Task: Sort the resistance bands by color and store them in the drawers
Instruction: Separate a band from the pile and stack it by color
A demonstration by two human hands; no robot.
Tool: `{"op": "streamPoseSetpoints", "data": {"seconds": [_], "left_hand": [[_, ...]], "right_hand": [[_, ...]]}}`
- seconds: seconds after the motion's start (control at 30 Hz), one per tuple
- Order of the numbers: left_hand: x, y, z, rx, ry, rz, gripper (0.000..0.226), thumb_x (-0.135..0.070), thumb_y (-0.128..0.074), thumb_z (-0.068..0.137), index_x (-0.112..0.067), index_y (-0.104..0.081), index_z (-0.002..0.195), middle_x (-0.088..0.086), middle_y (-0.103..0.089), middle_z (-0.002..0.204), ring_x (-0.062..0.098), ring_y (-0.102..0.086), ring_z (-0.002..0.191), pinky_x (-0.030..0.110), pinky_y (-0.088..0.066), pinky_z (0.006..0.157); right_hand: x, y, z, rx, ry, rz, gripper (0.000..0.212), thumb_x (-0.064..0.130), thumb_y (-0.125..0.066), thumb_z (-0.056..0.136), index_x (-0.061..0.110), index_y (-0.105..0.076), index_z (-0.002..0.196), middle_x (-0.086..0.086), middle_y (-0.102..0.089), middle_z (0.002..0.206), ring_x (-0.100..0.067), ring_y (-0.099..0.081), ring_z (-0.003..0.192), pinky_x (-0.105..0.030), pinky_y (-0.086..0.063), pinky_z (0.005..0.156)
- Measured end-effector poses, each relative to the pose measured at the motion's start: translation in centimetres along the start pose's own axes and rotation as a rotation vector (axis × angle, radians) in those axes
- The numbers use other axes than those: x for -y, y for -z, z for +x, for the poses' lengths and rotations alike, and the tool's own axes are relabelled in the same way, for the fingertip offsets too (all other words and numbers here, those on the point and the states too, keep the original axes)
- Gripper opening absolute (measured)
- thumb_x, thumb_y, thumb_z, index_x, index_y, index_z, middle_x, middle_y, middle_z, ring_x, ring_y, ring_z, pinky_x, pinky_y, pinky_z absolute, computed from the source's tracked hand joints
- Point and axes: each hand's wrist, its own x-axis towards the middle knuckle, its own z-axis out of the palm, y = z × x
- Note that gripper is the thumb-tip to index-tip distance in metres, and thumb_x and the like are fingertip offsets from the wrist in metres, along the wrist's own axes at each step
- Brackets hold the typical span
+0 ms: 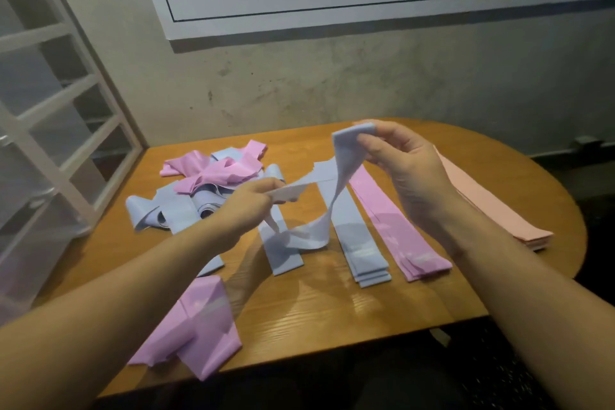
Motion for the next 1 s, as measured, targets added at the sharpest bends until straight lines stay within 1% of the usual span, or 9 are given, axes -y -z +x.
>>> {"op": "streamPoseSetpoints", "data": {"seconds": [0.07,0.23,0.37,0.47,0.57,0.7,0.8,0.93,1.0], "left_hand": [[-0.1,-0.5,-0.7,0.114,-0.039,0.094,0.049,0.009,-0.042,0.091,-0.029,-0.073,0.097,-0.012,-0.075,0.104,0.007,-0.065,0.112,0.035,-0.049,0.1],[-1.1,-0.9,-1.6,0.302,-0.081,0.116,0.04,0.001,-0.054,0.087,-0.022,-0.068,0.116,-0.004,-0.072,0.117,0.013,-0.065,0.115,0.043,-0.051,0.103],[-3.8,-1.6,-2.8,0.32,-0.173,-0.092,0.047,-0.01,-0.054,0.085,-0.025,-0.058,0.13,0.004,-0.068,0.125,0.021,-0.064,0.117,0.039,-0.056,0.097],[-6.0,-1.9,-3.1,0.307,-0.232,-0.257,0.045,-0.035,-0.044,0.092,-0.031,-0.054,0.135,0.009,-0.066,0.128,0.027,-0.066,0.115,0.045,-0.055,0.097],[-7.1,-1.9,-3.2,0.246,-0.276,-0.319,0.052,-0.051,-0.038,0.099,-0.025,-0.051,0.142,0.009,-0.066,0.13,0.028,-0.065,0.118,0.048,-0.053,0.098],[-7.3,-2.5,-3.2,0.082,-0.323,-0.29,0.025,-0.027,-0.053,0.103,-0.027,-0.055,0.129,0.003,-0.07,0.121,0.014,-0.069,0.109,0.039,-0.058,0.088],[-7.5,-3.1,-3.1,0.018,-0.277,-0.302,0.018,-0.018,-0.051,0.104,-0.028,-0.058,0.119,0.0,-0.07,0.114,0.013,-0.069,0.102,0.039,-0.057,0.086],[-8.8,-3.4,-2.6,-0.045,-0.163,-0.537,0.026,-0.005,-0.043,0.103,-0.014,-0.059,0.121,0.017,-0.07,0.113,0.024,-0.068,0.096,0.043,-0.055,0.089],[-9.4,-3.2,-1.9,-0.015,-0.107,-0.698,0.029,-0.007,-0.04,0.104,-0.01,-0.055,0.129,0.019,-0.07,0.106,0.024,-0.071,0.088,0.041,-0.06,0.077]], "right_hand": [[0.5,0.0,0.1,-0.016,-0.02,0.052,0.011,0.009,-0.066,0.093,0.015,-0.072,0.099,-0.006,-0.071,0.099,-0.019,-0.065,0.095,-0.036,-0.053,0.088],[1.2,-0.6,0.3,-0.001,-0.075,0.1,0.016,0.01,-0.063,0.095,0.014,-0.072,0.108,-0.001,-0.072,0.094,-0.013,-0.066,0.086,-0.03,-0.054,0.076],[0.9,-0.9,0.6,0.065,-0.08,0.017,0.024,0.011,-0.057,0.101,0.014,-0.069,0.121,-0.004,-0.074,0.108,-0.015,-0.068,0.093,-0.027,-0.055,0.074],[0.8,-1.4,0.8,0.067,-0.063,0.019,0.019,0.008,-0.059,0.099,0.016,-0.07,0.113,-0.001,-0.074,0.099,-0.014,-0.068,0.089,-0.029,-0.055,0.073],[0.5,-1.9,0.8,0.082,-0.038,0.014,0.015,0.005,-0.061,0.097,0.019,-0.066,0.103,-0.002,-0.071,0.087,-0.013,-0.066,0.078,-0.025,-0.054,0.067],[0.1,-2.1,0.9,0.094,0.0,-0.028,0.02,0.003,-0.066,0.094,0.019,-0.056,0.092,0.001,-0.064,0.069,-0.011,-0.057,0.065,-0.024,-0.046,0.063],[-0.5,-2.2,0.7,0.008,0.031,-0.052,0.022,0.004,-0.067,0.094,0.019,-0.051,0.095,0.002,-0.061,0.075,-0.008,-0.058,0.067,-0.02,-0.047,0.064],[-1.8,-2.2,0.1,0.022,-0.143,-0.064,0.026,0.031,-0.065,0.097,0.02,-0.048,0.113,-0.001,-0.063,0.094,-0.012,-0.061,0.081,-0.023,-0.049,0.066],[-2.7,-2.0,-0.1,0.145,-0.296,-0.054,0.046,0.053,-0.057,0.095,0.017,-0.054,0.123,-0.014,-0.068,0.108,-0.02,-0.064,0.092,-0.032,-0.051,0.076]]}}
